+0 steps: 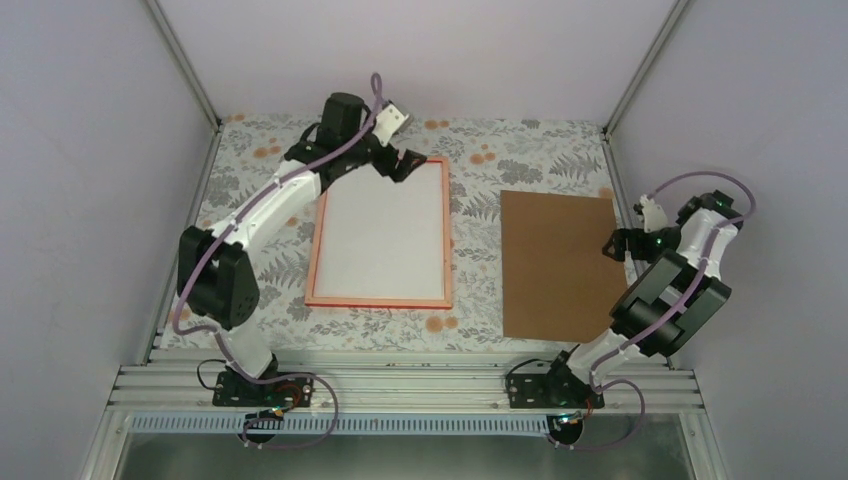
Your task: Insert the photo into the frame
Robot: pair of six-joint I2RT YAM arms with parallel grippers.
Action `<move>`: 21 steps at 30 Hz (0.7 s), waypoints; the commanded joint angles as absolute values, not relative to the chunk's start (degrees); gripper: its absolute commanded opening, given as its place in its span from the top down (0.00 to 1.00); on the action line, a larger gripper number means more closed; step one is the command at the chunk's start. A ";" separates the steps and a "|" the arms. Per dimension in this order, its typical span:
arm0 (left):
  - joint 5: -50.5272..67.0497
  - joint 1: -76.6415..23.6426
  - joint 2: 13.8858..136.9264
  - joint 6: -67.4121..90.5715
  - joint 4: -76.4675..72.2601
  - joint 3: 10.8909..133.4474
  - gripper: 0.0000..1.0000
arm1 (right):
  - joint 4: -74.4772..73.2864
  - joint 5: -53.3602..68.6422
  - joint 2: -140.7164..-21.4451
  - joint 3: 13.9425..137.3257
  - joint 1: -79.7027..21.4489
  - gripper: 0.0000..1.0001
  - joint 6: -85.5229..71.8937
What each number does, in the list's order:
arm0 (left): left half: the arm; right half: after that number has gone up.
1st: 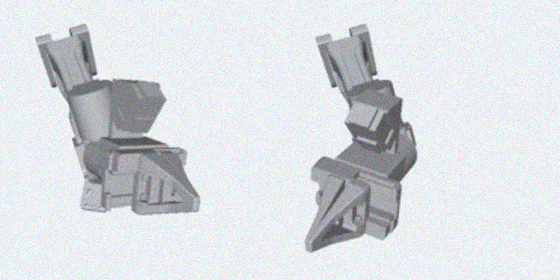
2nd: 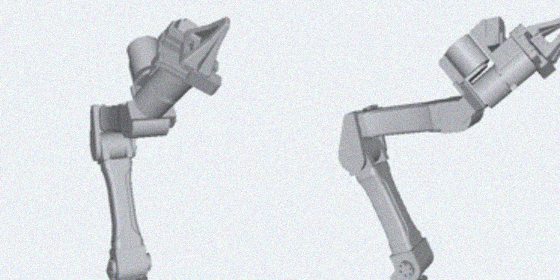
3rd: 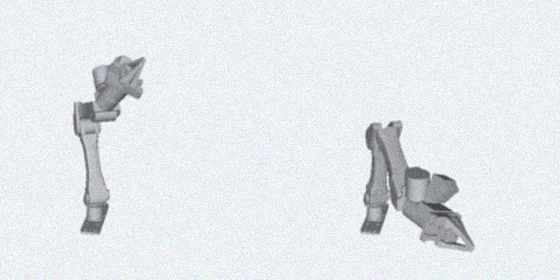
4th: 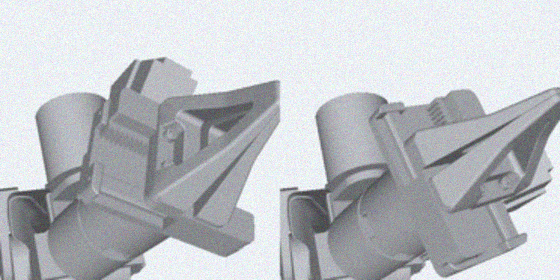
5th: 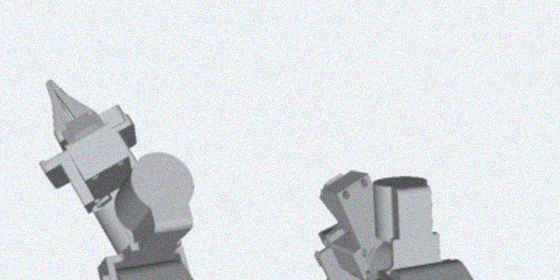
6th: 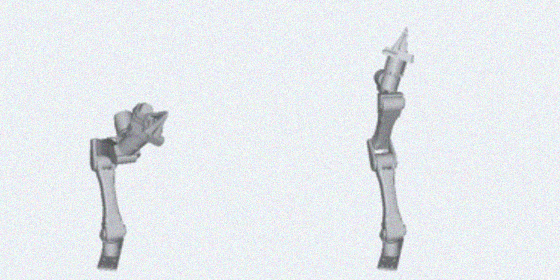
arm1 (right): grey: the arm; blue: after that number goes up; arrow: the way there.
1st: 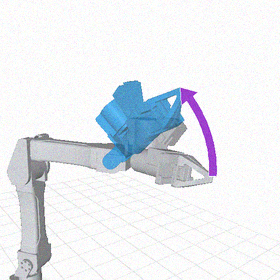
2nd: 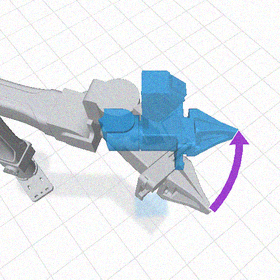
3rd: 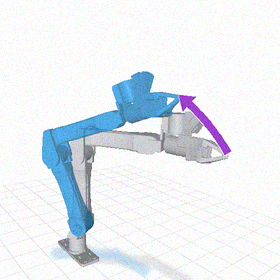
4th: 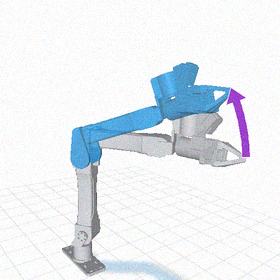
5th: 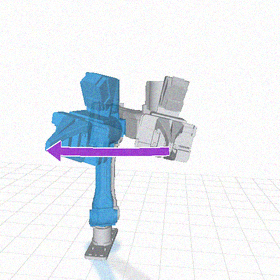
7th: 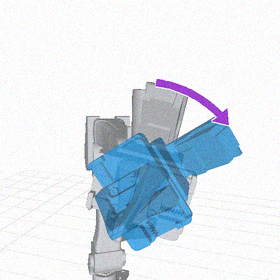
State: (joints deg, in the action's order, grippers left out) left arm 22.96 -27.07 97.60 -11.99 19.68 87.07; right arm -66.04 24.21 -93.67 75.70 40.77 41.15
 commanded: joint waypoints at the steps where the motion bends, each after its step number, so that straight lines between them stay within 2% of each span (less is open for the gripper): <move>1: 33.89 -23.21 103.40 -8.12 18.45 92.39 0.00 | -61.54 16.73 -94.93 73.36 44.04 0.00 45.52; 4: 27.16 -27.30 103.81 -6.50 17.25 91.12 0.00 | -57.52 15.10 -97.39 71.40 44.46 0.00 45.51; 11: 24.62 -33.73 106.45 2.26 15.41 88.19 0.00 | -53.80 14.97 -104.89 71.58 44.39 0.00 43.11; 21: 27.87 -38.39 113.58 16.11 15.13 86.93 0.00 | -52.93 18.61 -110.41 67.46 43.55 0.00 40.87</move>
